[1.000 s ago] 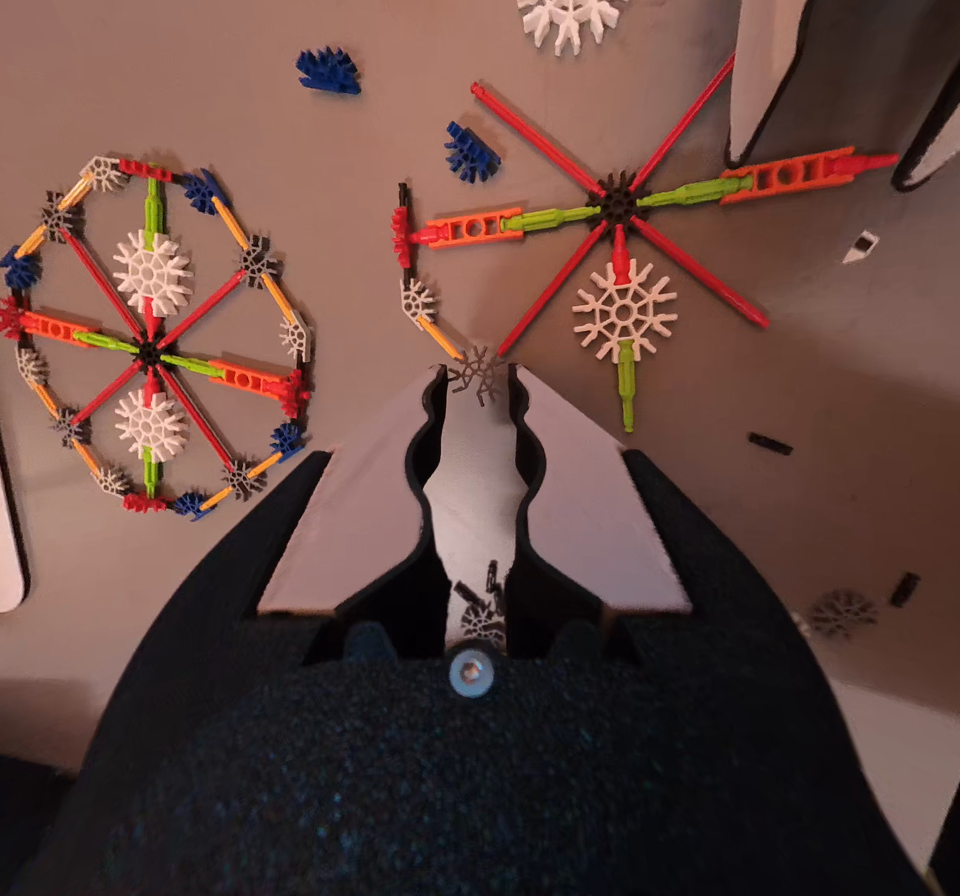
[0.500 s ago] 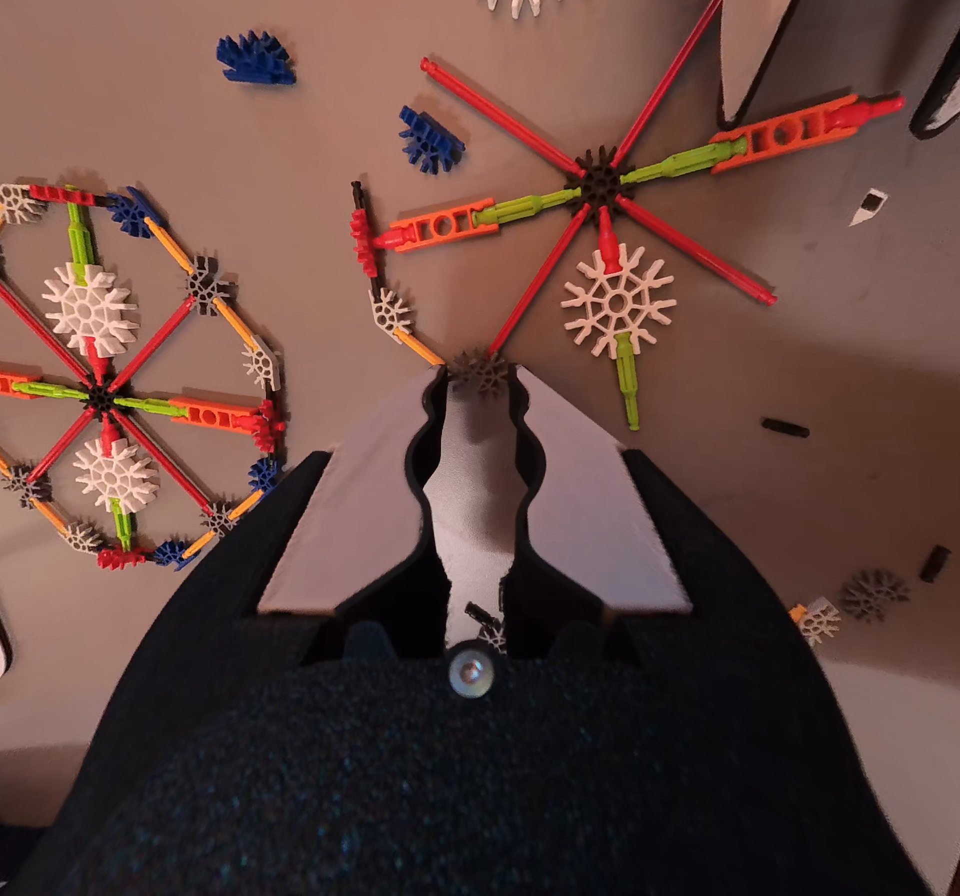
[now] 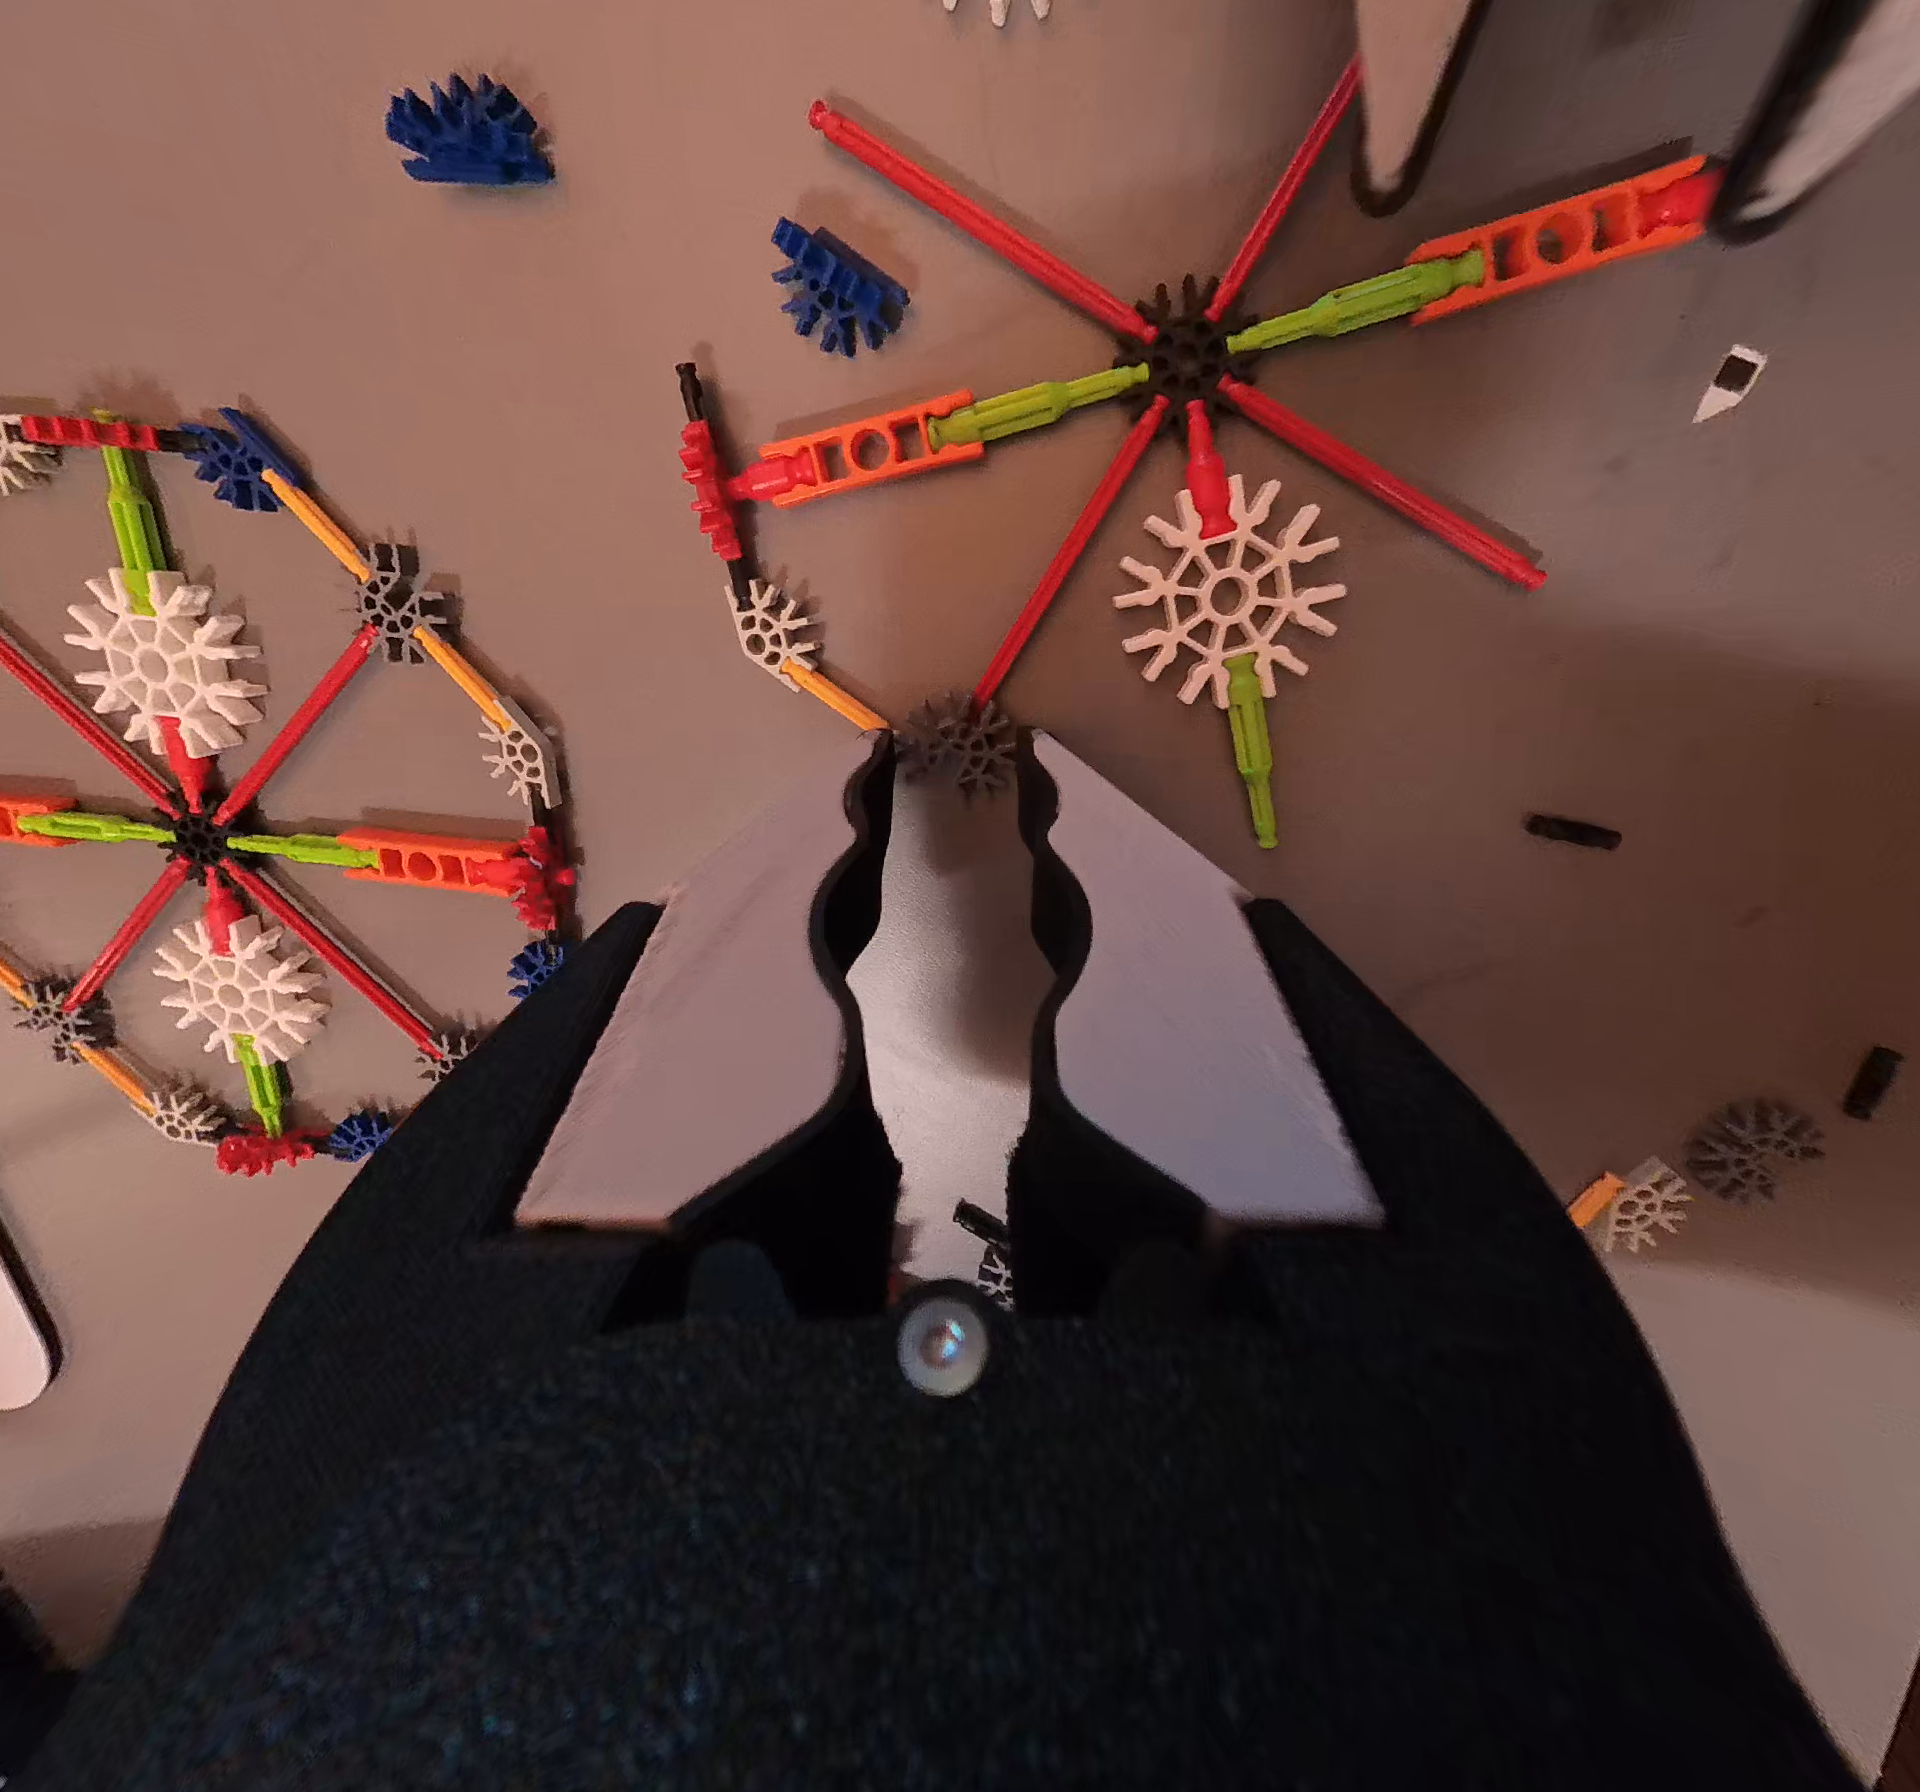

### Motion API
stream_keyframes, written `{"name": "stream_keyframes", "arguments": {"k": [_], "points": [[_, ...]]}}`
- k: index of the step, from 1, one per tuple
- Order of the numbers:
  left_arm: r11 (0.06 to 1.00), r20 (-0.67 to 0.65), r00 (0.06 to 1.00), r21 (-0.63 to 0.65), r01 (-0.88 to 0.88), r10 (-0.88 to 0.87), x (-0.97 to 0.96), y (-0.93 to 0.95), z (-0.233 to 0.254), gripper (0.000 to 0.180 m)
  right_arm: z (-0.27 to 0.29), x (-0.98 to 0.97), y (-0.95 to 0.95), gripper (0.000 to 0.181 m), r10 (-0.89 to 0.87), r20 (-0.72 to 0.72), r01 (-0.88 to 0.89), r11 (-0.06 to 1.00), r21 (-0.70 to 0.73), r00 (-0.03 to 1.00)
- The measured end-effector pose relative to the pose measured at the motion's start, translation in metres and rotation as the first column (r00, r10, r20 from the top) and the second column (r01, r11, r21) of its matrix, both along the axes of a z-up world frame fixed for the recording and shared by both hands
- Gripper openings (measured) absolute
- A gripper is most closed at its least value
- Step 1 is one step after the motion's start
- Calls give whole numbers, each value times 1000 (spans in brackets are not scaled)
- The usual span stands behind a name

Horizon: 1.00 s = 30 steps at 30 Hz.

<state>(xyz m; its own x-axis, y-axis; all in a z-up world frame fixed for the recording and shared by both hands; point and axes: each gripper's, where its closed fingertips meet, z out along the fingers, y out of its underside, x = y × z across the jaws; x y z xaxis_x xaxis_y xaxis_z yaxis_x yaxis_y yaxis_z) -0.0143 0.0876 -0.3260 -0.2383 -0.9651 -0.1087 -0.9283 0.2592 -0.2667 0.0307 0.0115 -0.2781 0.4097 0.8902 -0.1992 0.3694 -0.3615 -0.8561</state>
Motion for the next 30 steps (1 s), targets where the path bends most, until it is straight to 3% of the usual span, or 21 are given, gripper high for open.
{"name": "stream_keyframes", "arguments": {"k": [4, 12, 30], "points": [[1000, -5, 1000, -20, 4, -4, 0, 0, -1, 22, -3, -3, 38, 0, -105, 84, 99, 993, 68, 991], [999, -9, 1000, -31, 20, -21, 0, 0, -1, 22, -29, -36, 73, 0, -68, 227, 57, 997, 57, 972], [998, 79, 997, -66, 7, -2, 0, 1, -1, 21, -45, -40, 81, 0, -72, 293, 63, 997, 40, 953]]}}
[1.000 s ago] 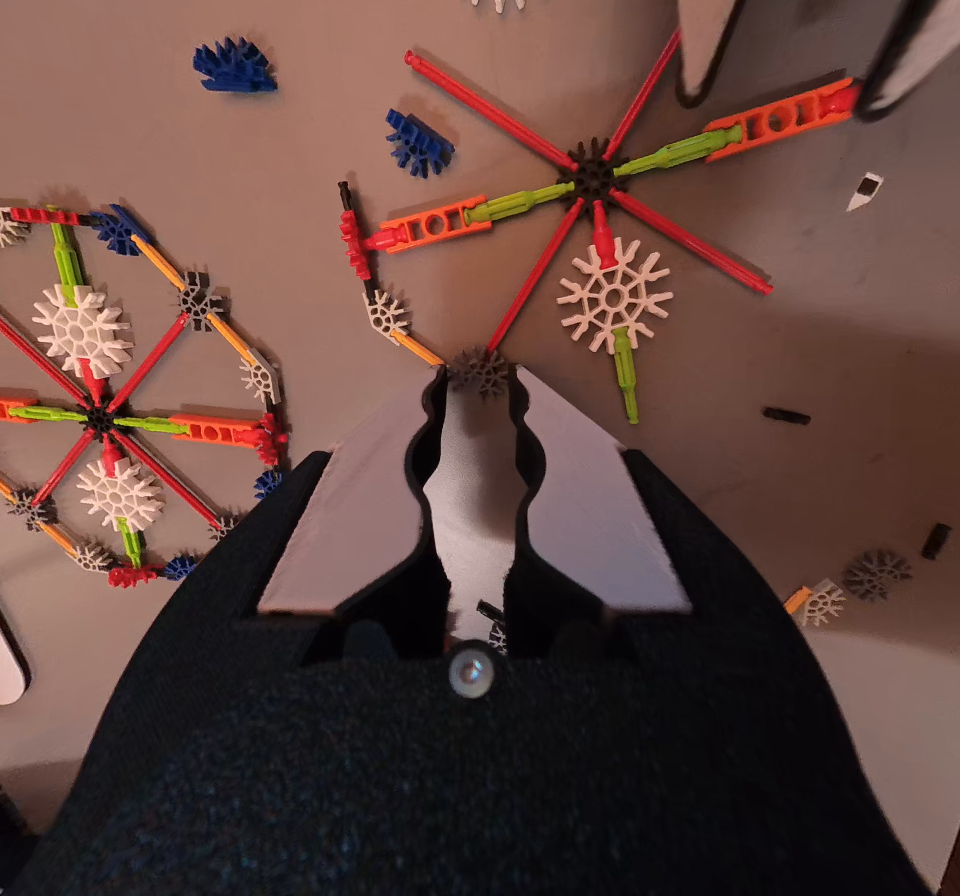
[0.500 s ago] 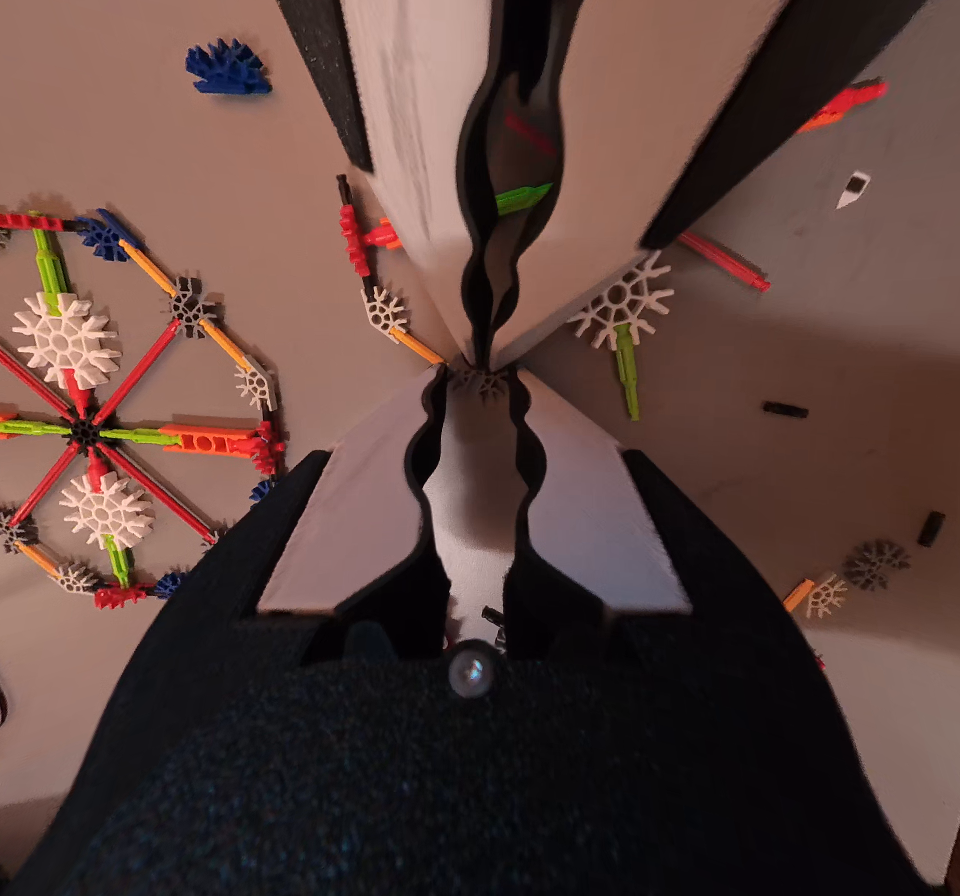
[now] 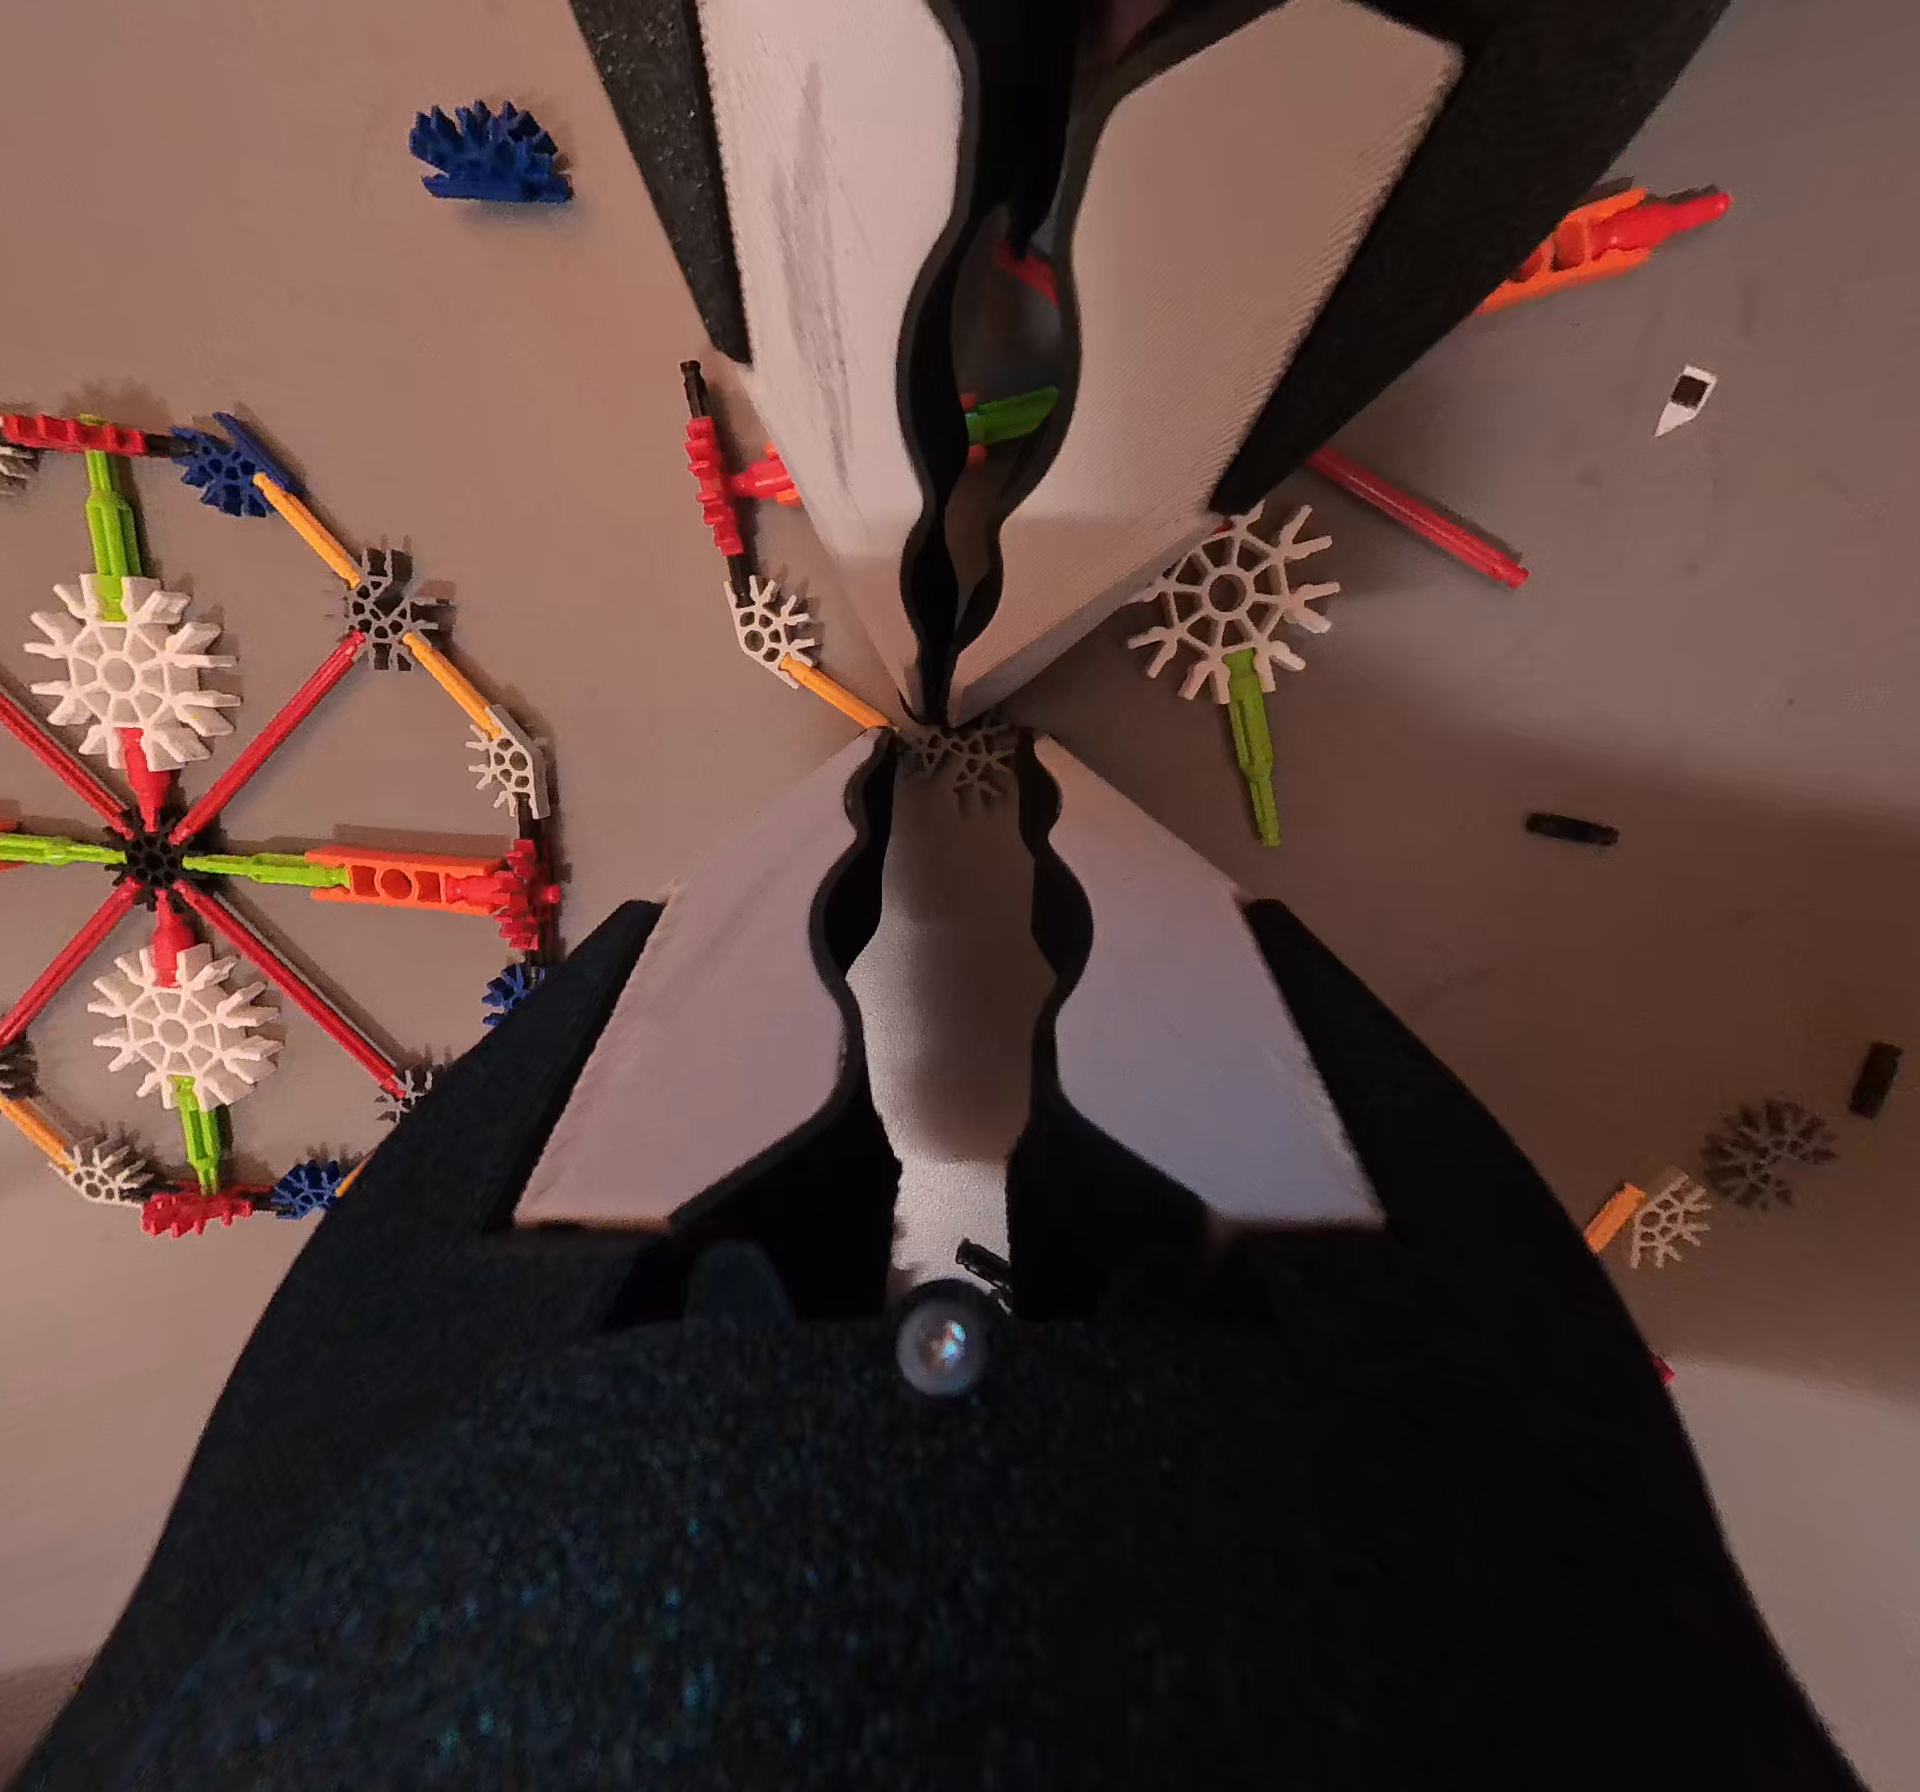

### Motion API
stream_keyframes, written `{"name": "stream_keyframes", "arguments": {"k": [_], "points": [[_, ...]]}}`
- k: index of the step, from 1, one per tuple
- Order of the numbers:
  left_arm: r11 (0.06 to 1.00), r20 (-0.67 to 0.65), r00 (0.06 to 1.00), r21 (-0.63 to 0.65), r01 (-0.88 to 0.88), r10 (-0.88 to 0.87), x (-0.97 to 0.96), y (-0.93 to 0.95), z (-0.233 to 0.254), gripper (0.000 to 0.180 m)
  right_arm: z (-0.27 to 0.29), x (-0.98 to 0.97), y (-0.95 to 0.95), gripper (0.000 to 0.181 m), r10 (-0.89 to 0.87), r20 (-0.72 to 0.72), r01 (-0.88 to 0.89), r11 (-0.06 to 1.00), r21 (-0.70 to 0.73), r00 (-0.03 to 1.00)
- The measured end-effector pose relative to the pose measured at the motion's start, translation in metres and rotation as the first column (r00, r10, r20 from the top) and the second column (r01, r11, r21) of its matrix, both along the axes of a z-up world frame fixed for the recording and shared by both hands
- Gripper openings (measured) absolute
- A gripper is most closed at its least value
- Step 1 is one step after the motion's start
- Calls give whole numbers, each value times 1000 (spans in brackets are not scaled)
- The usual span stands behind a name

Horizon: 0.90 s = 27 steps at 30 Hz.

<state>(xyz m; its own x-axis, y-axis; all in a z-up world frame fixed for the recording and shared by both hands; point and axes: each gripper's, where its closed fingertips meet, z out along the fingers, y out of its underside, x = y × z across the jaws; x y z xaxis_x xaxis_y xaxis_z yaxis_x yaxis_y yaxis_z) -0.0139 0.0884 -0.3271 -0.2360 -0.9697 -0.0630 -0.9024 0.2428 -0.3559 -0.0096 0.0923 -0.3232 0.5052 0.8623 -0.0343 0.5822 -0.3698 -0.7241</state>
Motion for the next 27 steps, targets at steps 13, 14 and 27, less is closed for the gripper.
{"name": "stream_keyframes", "arguments": {"k": [13, 14, 27], "points": [[970, 113, 964, -24, -240, 242, -2, 0, 17, 2, -1, 0, 0, 0, 12, -5, -12, 999, -30, 1000], [971, 96, 966, -15, -240, 240, -3, -1, 12, 0, -1, -1, 0, 0, 14, -4, -14, 999, -31, 1000], [969, 120, 963, 31, -245, 240, -3, -2, 2, 0, -2, -2, 0, 0, 38, 33, -38, 999, -3, 999]]}}
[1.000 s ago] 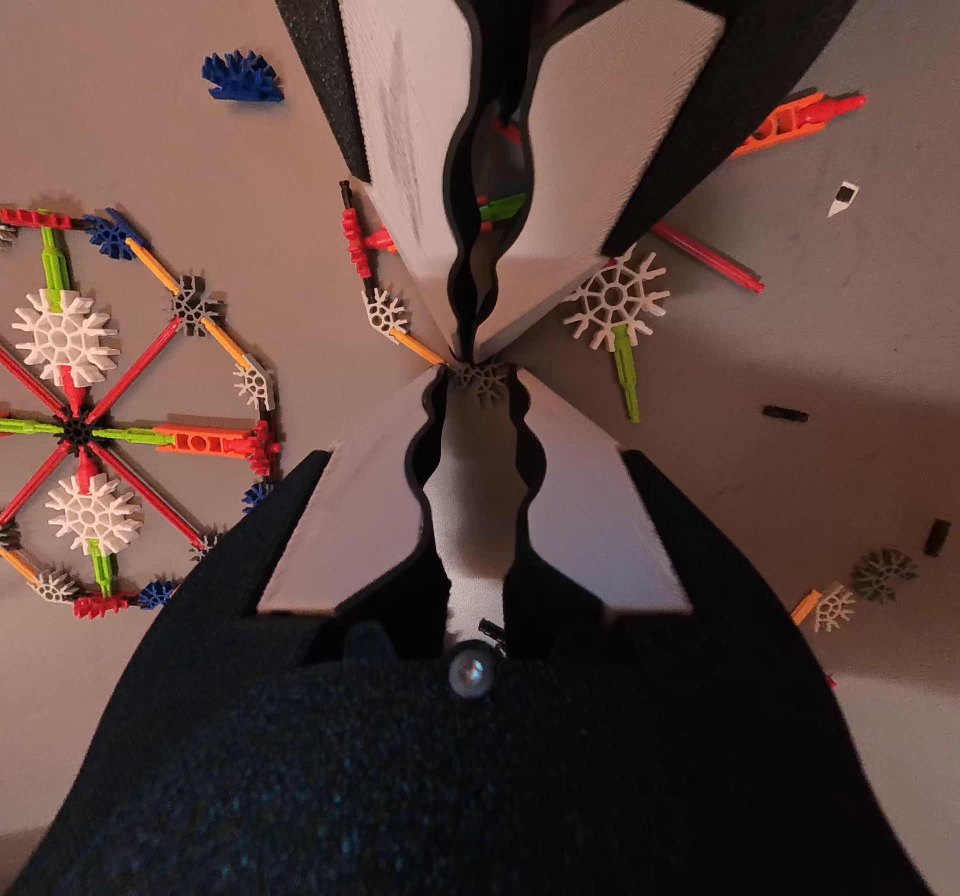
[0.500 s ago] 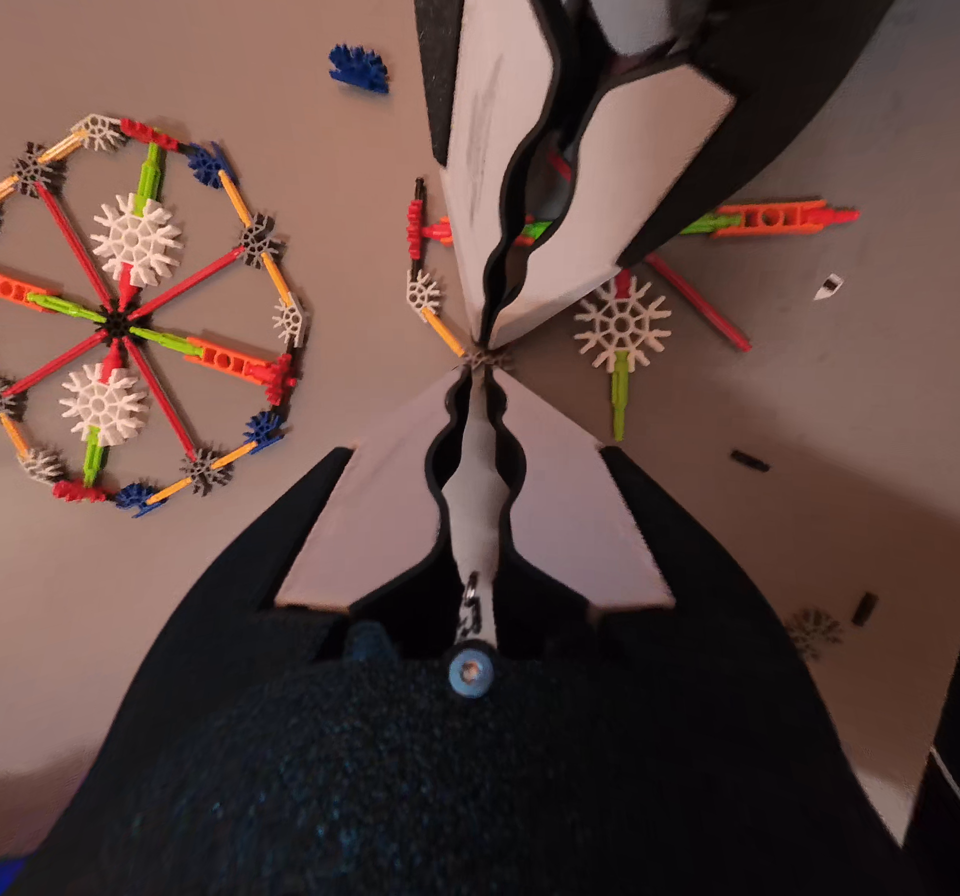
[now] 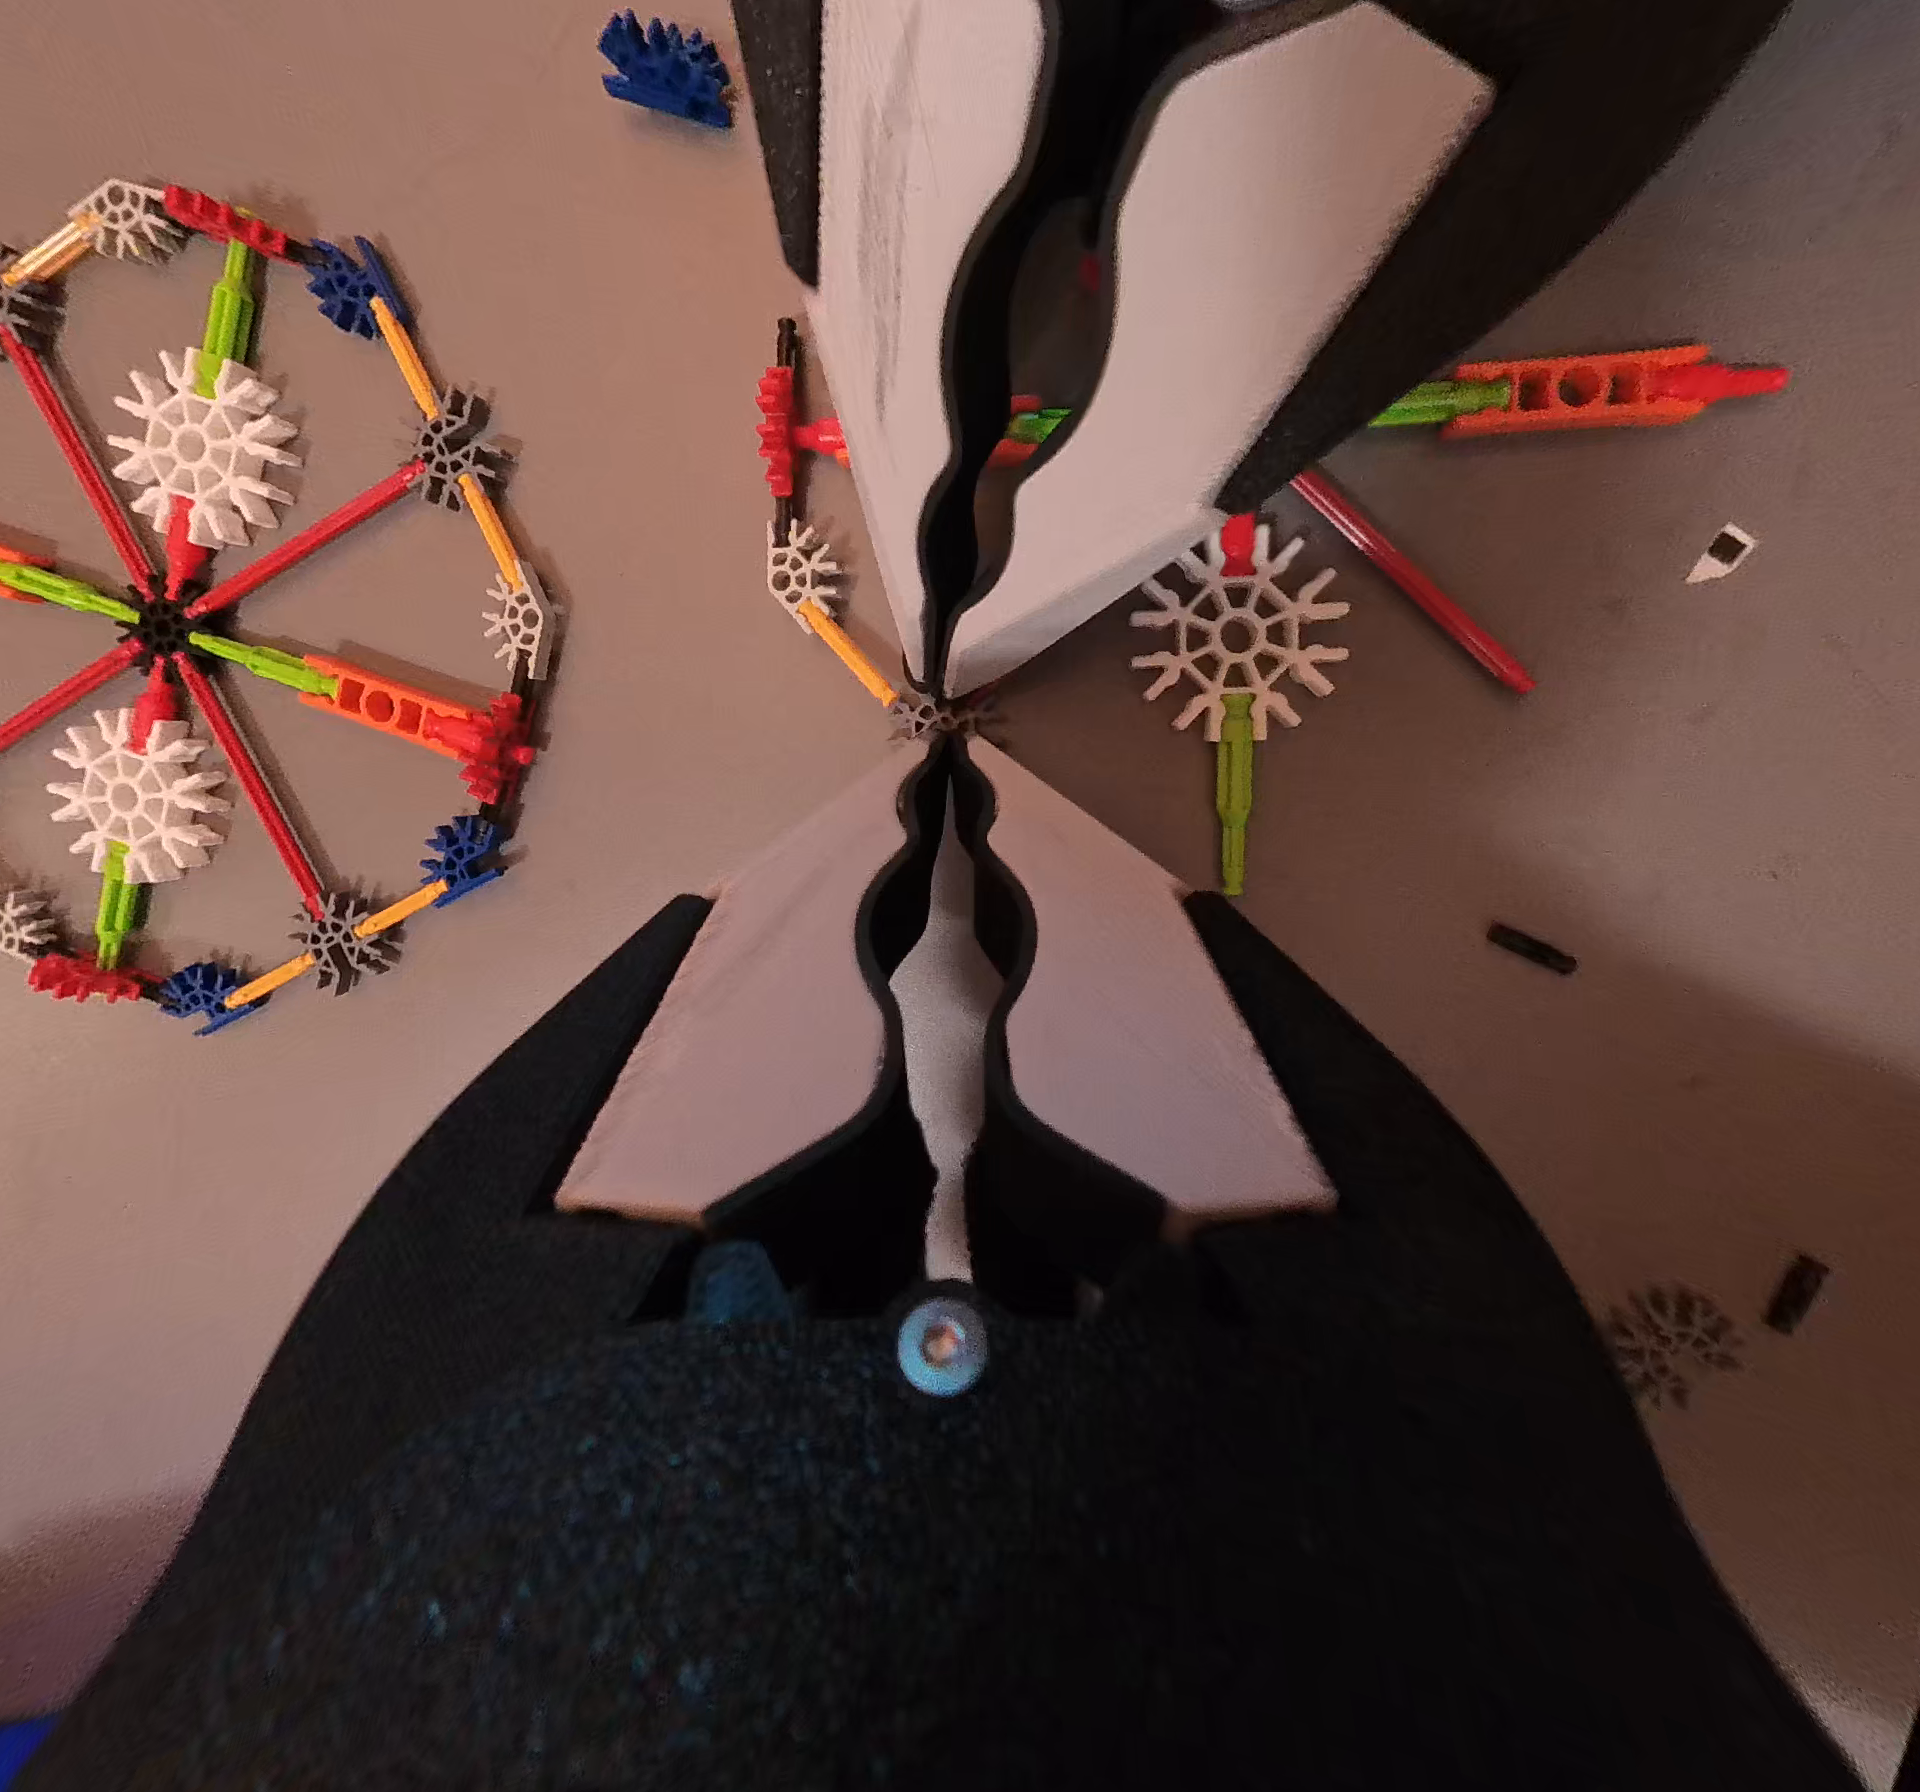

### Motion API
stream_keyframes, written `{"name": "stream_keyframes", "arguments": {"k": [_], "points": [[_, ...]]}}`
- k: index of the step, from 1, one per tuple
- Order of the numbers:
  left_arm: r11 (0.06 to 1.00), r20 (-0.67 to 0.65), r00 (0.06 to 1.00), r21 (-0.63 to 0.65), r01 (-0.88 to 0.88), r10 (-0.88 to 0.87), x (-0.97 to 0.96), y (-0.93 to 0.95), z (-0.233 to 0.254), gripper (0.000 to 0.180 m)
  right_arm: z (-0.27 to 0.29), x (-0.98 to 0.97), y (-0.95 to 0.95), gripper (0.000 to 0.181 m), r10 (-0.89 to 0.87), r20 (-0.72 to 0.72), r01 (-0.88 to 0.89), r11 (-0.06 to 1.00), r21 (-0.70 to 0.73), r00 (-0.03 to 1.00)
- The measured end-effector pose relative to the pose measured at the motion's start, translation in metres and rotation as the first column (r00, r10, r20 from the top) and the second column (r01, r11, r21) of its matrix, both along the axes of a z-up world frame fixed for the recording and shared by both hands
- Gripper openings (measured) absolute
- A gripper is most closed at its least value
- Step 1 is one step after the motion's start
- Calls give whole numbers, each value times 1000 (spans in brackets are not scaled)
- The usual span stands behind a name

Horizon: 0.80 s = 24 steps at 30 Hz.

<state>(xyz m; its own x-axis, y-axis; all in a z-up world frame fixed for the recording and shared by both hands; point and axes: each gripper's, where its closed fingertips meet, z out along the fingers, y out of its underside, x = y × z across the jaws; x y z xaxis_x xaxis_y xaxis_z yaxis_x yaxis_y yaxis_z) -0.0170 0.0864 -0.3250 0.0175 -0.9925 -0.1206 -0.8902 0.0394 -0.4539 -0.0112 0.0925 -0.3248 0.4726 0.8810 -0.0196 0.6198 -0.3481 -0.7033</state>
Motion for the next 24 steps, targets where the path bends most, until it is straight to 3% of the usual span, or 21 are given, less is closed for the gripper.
{"name": "stream_keyframes", "arguments": {"k": [10, 20, 24], "points": [[997, 89, 994, 38, -70, 66, 3, 1, 1, 0, 17, 11, 13, 7, -36, -81, 35, 999, -19, 996], [991, 92, 989, 59, -121, 115, 0, 0, 2, 0, 9, 12, 29, 6, 32, -12, -33, 999, -37, 999], [987, 95, 985, 69, -148, 141, -1, 2, 5, 1, 19, 4, 28, 6, 63, -46, -64, 998, -18, 997]]}}
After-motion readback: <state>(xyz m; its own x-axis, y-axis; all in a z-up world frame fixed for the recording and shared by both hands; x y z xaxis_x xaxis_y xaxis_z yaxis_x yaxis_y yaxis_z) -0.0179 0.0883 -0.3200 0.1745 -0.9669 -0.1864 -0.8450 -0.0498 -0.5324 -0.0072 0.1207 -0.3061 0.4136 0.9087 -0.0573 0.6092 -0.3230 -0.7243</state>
